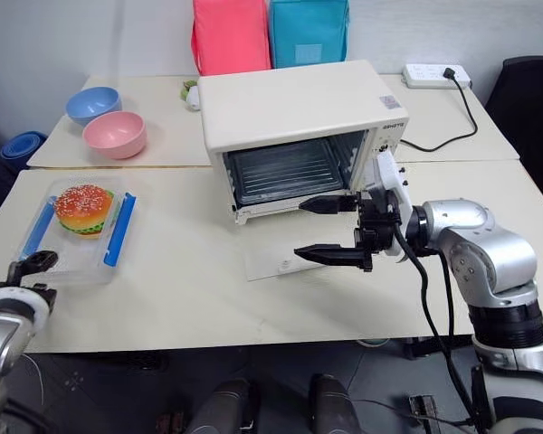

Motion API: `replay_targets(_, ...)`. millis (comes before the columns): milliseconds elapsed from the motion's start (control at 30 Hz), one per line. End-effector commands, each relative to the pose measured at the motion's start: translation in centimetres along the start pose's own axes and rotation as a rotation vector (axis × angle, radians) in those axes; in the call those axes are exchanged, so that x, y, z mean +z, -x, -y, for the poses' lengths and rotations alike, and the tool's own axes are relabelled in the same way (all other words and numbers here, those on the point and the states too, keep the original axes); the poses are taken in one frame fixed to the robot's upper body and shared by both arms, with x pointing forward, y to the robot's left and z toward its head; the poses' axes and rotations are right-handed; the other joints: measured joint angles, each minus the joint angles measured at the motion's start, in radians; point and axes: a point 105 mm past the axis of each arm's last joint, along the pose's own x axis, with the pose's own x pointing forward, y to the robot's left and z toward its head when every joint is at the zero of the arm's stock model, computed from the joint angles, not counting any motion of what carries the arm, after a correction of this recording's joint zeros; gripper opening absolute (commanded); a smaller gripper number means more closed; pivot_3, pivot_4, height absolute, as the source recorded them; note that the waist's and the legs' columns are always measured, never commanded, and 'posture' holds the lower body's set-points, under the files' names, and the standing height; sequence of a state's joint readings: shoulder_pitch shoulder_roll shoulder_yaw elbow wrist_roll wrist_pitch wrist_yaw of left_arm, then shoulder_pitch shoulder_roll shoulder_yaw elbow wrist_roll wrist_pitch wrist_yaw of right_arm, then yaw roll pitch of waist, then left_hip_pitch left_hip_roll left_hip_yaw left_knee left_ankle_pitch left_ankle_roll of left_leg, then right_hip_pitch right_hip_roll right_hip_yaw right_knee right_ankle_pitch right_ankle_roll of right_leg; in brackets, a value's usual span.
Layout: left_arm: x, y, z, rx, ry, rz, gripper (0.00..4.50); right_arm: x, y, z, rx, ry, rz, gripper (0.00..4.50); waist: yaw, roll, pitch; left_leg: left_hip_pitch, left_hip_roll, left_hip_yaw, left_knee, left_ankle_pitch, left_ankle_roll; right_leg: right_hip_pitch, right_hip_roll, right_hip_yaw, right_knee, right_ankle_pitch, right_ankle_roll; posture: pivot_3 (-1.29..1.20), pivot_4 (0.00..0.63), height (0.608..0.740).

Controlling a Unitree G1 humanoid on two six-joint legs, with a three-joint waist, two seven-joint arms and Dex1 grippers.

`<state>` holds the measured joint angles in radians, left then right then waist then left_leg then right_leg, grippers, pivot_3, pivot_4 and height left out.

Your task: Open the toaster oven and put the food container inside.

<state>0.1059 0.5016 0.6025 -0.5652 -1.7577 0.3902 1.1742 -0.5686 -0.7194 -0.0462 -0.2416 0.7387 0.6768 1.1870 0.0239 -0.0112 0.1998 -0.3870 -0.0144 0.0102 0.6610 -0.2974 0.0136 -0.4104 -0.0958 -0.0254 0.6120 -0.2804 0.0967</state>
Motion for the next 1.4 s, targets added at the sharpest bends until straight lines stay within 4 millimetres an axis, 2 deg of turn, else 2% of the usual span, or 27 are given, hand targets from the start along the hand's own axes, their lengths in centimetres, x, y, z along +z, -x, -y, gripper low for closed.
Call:
replay_targets(33,0.3,-0.5,1.3,-0.014,-0.023,-0.007,4.49,1.1,0.5,-0.6,-0.026,0.041,0.020,4.50,-0.002,0.000,0.000,0.000,0.000,0.000,0.000,0.000,-0.001,0.000,0.000,0.000,0.000,0.000,0.000,0.00,0.150,0.740)
replay_targets(133,-0.1,-0.8,0.9,0.074,-0.023,-0.035,4.49,1.0,0.8,-0.6,-0.052,0.038,0.021,4.50,-0.005,0.000,0.000,0.000,0.000,0.001,0.000,0.000,-0.002,0.000,0.001,0.000,0.000,0.000,0.000,0.00,0.150,0.740)
replay_targets(233,0.1,-0.9,0.7,0.122,-0.023,-0.029,3.95,1.1,0.9,-0.5,-0.072,0.039,0.021,4.50,-0.006,0.000,0.000,0.000,0.000,0.001,0.000,0.000,-0.002,-0.001,0.001,0.001,0.000,0.000,0.000,0.00,0.150,0.740)
replay_targets(533,1.0,-0.8,-0.2,0.183,-0.046,0.014,1.25,1.4,1.2,-0.4,-0.092,0.040,0.028,4.50,-0.004,0.000,0.000,0.000,0.000,0.002,0.000,0.000,-0.002,-0.001,0.001,0.001,0.000,0.000,0.000,0.00,0.150,0.740)
replay_targets(667,1.2,-0.6,-1.3,0.202,-0.149,-0.011,0.30,1.6,1.4,-0.7,-0.075,0.037,0.022,4.50,-0.012,0.000,0.000,0.000,0.001,0.002,-0.001,0.000,-0.003,-0.001,0.001,0.002,0.000,0.000,0.000,0.00,0.150,0.740)
replay_targets(700,1.5,-0.6,-1.6,0.207,-0.176,-0.013,0.17,1.8,1.5,-0.9,-0.064,0.019,0.026,4.50,-0.013,0.000,0.000,0.000,0.001,0.003,-0.001,0.000,-0.003,-0.002,0.001,0.002,0.000,0.000,0.000,0.00,0.150,0.740)
replay_targets(833,2.0,-0.7,-2.5,0.170,-0.323,-0.072,0.09,1.9,2.0,-1.3,-0.044,-0.042,0.026,4.50,-0.016,-0.001,0.000,0.001,0.001,0.003,-0.002,0.000,-0.002,-0.002,0.001,0.002,-0.001,0.000,-0.001,0.00,0.150,0.740)
replay_targets(1000,1.5,-0.2,-0.4,-0.069,-0.632,-0.192,0.09,1.7,2.5,-1.2,-0.073,-0.014,0.002,4.50,-0.026,0.000,0.000,0.003,0.001,0.003,-0.008,-0.001,0.000,-0.002,0.000,0.002,-0.003,-0.004,-0.006,0.00,0.150,0.740)
replay_targets(1167,-1.7,0.8,2.6,-0.287,-0.775,-0.314,0.09,1.4,3.0,-0.7,-0.117,-0.010,0.003,4.50,-0.025,0.000,0.000,0.002,0.002,0.003,-0.013,0.000,-0.001,-0.004,-0.001,0.002,-0.004,-0.003,-0.006,0.00,0.150,0.740)
replay_targets(1400,-6.1,2.6,6.5,-0.559,-0.871,-0.488,0.09,0.9,3.8,-0.9,-0.182,-0.012,-0.002,4.50,-0.025,0.000,0.000,0.000,0.001,0.002,-0.014,-0.001,-0.004,-0.006,-0.001,0.001,-0.005,-0.003,-0.005,0.00,0.150,0.740)
